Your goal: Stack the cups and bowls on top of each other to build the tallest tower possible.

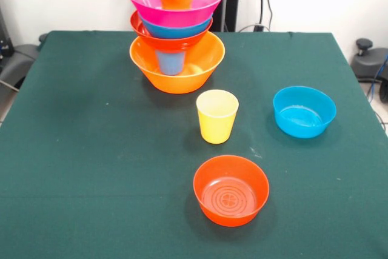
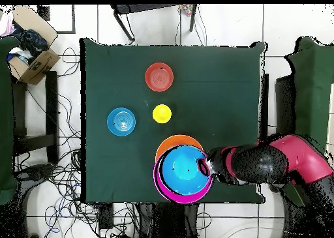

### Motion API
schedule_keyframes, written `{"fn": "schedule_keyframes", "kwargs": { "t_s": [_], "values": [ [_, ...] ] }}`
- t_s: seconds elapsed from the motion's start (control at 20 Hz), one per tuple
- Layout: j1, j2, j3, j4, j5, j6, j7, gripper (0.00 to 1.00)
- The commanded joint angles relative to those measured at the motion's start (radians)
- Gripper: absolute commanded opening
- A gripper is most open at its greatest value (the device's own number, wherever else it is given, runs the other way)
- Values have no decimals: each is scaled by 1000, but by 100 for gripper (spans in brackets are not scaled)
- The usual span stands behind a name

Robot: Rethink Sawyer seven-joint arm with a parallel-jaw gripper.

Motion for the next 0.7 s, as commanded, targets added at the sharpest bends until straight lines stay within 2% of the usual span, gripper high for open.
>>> {"fn": "schedule_keyframes", "kwargs": {
  "t_s": [0.05,0.7],
  "values": [
    [36,10,-70,55,-51,72,-268,0],
    [32,14,-66,61,-56,69,-280,0]
  ]
}}
